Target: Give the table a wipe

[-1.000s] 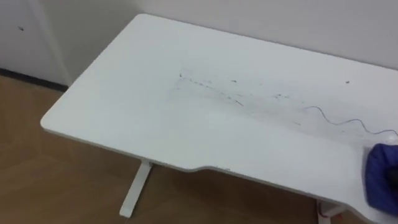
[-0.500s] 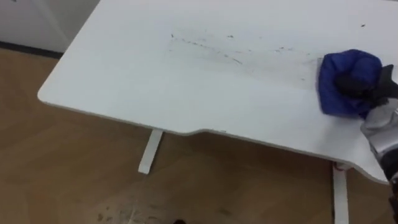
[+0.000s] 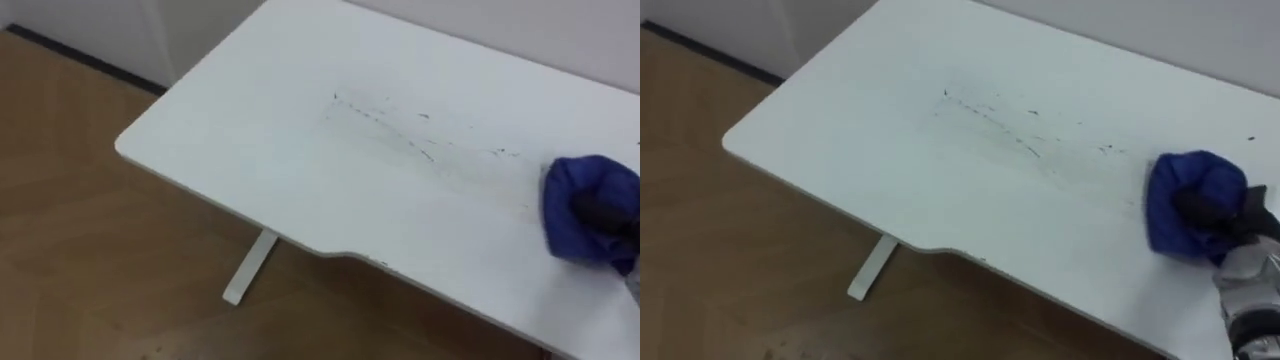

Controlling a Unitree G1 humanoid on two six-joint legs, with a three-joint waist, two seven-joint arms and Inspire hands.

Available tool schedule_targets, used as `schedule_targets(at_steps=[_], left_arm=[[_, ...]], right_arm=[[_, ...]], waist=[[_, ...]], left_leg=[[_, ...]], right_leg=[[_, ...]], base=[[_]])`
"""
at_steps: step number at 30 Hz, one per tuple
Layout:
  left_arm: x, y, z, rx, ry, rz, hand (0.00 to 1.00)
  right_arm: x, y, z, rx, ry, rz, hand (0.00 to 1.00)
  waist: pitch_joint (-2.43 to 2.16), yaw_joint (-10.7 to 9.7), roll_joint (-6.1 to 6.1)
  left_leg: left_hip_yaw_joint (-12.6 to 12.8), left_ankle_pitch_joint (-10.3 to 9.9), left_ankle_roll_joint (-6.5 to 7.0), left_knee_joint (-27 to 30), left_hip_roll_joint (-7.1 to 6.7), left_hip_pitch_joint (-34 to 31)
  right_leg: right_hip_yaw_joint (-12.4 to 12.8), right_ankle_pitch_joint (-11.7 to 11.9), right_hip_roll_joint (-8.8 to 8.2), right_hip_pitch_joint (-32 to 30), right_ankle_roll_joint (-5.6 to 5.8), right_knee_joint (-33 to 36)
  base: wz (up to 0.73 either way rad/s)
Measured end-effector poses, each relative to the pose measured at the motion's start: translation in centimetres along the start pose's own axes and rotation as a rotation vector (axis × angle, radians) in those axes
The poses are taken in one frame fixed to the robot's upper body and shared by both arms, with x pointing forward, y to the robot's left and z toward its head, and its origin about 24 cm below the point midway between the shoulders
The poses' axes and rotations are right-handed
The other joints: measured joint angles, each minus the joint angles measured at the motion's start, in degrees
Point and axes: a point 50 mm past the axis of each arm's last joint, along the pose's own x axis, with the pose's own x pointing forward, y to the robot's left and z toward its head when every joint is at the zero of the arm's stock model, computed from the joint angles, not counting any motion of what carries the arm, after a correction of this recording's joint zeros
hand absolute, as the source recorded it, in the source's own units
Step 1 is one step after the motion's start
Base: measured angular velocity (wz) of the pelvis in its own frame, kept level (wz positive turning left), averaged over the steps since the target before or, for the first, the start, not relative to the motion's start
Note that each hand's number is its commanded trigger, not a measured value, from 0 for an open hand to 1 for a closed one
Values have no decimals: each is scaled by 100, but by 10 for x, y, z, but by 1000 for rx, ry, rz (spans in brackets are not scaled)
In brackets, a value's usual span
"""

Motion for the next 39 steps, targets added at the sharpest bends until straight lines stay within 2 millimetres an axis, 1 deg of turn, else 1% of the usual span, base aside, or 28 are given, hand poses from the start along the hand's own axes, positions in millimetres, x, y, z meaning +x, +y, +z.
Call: schedule_targets(at_steps=[3, 5, 7, 10, 12, 13, 15, 16, 17, 18, 19, 20, 21, 22, 23, 25, 27, 28, 29, 30, 31, 33, 34, 35, 36, 37, 38, 39], left_arm=[[0, 3, -1, -23, 4, 15, 0], [1, 2, 4, -22, -10, 18, 0], [2, 0, 14, -15, -35, 14, 0], [2, -9, 26, 19, -75, -13, 0], [2, -19, 31, 49, -88, -37, 0], [2, -22, 30, 54, -86, -47, 0], [2, -33, 26, 54, -67, -87, 0], [1, -35, 25, 54, -63, -97, 0], [1, -36, 25, 54, -61, -112, 0], [1, -37, 25, 54, -63, -123, 0], [1, -37, 25, 54, -63, -129, 0], [1, -36, 25, 55, -61, -132, 0], [1, -32, 20, 59, -42, -129, 0], [1, -31, 15, 60, -27, -127, 0], [0, -30, 5, 64, 2, -125, 0], [-1, -28, -5, 62, 30, -118, 0], [-2, -26, -10, 68, 35, -111, 0], [-3, -25, -11, 64, 33, -107, 0], [-3, -21, -11, 57, 24, -90, 0], [-2, -17, -7, 59, 5, -67, 0], [-2, -15, -5, 54, -2, -60, 0], [-1, -8, 8, 29, -56, -21, 0], [-1, -5, 11, 14, -68, -6, 0], [-1, 3, 12, -3, -82, 28, 0], [-1, 12, 16, -7, -106, 57, 0], [-1, 14, 18, -10, -121, 68, 0], [-2, 22, 25, -5, -152, 94, 0], [-2, 30, 33, 3, -187, 111, 0]], right_arm=[[-4, -14, -34, -24, 68, -58, 100], [-5, -18, -40, -21, 77, -89, 100], [-6, -16, -39, -22, 75, -95, 100], [-3, -10, -19, -31, 47, -106, 100], [1, -2, 12, -47, 9, -96, 100], [1, 0, 25, -54, -11, -91, 100], [1, 9, 81, -91, -132, -51, 100], [-1, 14, 96, -101, -171, -30, 100], [-6, 21, 120, -130, -243, 11, 100], [-10, 24, 142, -134, -302, 39, 100], [-12, 23, 150, -136, -324, 51, 100], [-13, 20, 162, -125, -351, 69, 100], [-13, 18, 167, -114, -360, 76, 100], [-13, 18, 169, -110, -362, 83, 100], [-12, 17, 165, -110, -354, 92, 100], [-8, 20, 142, -106, -316, 104, 100], [-6, 30, 96, -89, -259, 114, 100], [-6, 31, 83, -80, -236, 111, 100], [-8, 34, 51, -60, -180, 101, 100], [-12, 36, 19, -51, -116, 89, 100], [-14, 35, 4, -46, -83, 85, 100], [-23, 25, -50, -29, 55, 55, 100], [-25, 22, -60, -30, 80, 47, 100], [-30, 19, -77, -37, 120, 39, 100], [-34, 15, -91, -37, 159, 25, 100], [-36, 13, -98, -35, 178, 19, 100], [-42, 11, -111, -37, 211, 12, 100], [-46, 11, -119, -38, 232, 14, 100]], waist=[[-79, -158, 100], [-96, -288, 141], [-98, -331, 171], [-90, -176, 233], [-76, 76, 267], [-70, 105, 280], [-26, 251, 331], [-7, 284, 327], [45, 390, 310], [102, 504, 352], [144, 546, 347], [166, 614, 315], [184, 700, 274], [179, 696, 246], [178, 651, 201], [162, 551, 99], [146, 311, 2], [136, 253, -30], [141, 173, -84], [126, 31, -138], [115, -52, -154], [105, -170, -162], [102, -185, -156], [81, -253, -117], [46, -307, -67], [36, -378, -51], [24, -469, -32], [20, -457, -24]], left_leg=[[167, -83, 39, 4, 10, 115], [179, -91, 40, 6, 18, 113], [264, -103, 26, 16, 67, 140], [521, -159, 4, -6, 183, 208], [862, -147, -17, -58, 325, 164], [941, -139, -27, -68, 354, 137], [1107, -105, -50, -121, 416, 83], [1108, -95, -54, -147, 417, 98], [1095, -70, -61, -181, 417, 99], [1047, -43, -71, -200, 413, 92], [1026, -26, -73, -215, 406, 85], [953, 28, -75, -277, 377, 44], [873, 56, -77, -295, 359, 5], [808, 55, -76, -297, 337, -9], [711, 55, -73, -297, 292, -7], [729, 63, -60, -265, 233, 27], [800, 46, -32, -221, 171, 250], [838, 30, -5, -219, 154, 318], [1048, -36, 104, -210, 133, 488], [1149, -116, 181, -153, 124, 644], [1163, -155, 206, -107, 122, 695], [1395, -458, 283, 140, 273, 882], [1468, -532, 295, 236, 310, 903], [1598, -699, 315, 405, 427, 887], [1658, -834, 306, 560, 537, 868], [1712, -875, 306, 627, 594, 869], [1771, -919, 271, 678, 693, 892], [1843, -957, 208, 741, 857, 901]], right_leg=[[204, 18, -3, 70, 28, -31], [232, 21, -2, 52, 27, -30], [328, 44, 29, 38, 7, -33], [597, 87, 95, -7, -37, -18], [900, 206, 171, -248, -104, -13], [965, 237, 189, -304, -117, -1], [1120, 284, 219, -559, -167, 118], [1125, 281, 219, -581, -174, 144], [1133, 274, 226, -622, -186, 157], [1117, 265, 231, -670, -201, 171], [1110, 259, 231, -699, -200, 169], [1092, 242, 229, -743, -189, 162], [1030, 220, 225, -745, -186, 146], [971, 196, 209, -729, -180, 148], [823, 149, 163, -644, -156, 155], [600, 89, 87, -479, -93, 160], [405, 70, 15, -82, -61, 186], [394, 46, -11, 3, -22, 228], [360, -47, -102, 138, 122, 425], [314, -97, -182, 252, 174, 666], [333, -107, -214, 274, 178, 818], [400, -124, -365, 259, 194, 1359], [413, -123, -393, 236, 195, 1467], [418, -126, -425, 185, 223, 1654], [404, -188, -541, 83, 281, 1805], [413, -230, -639, 40, 309, 1881], [434, -248, -887, -37, 332, 1932], [500, -223, -1066, -143, 351, 1826]], base=[[-22], [-12], [-26], [-52], [-83], [-78], [-58], [-28], [0], [9], [25], [34], [39], [52], [63], [69], [79], [69], [52], [47], [31], [-20], [-64], [-72], [-62], [-46], [-36], [-42]])
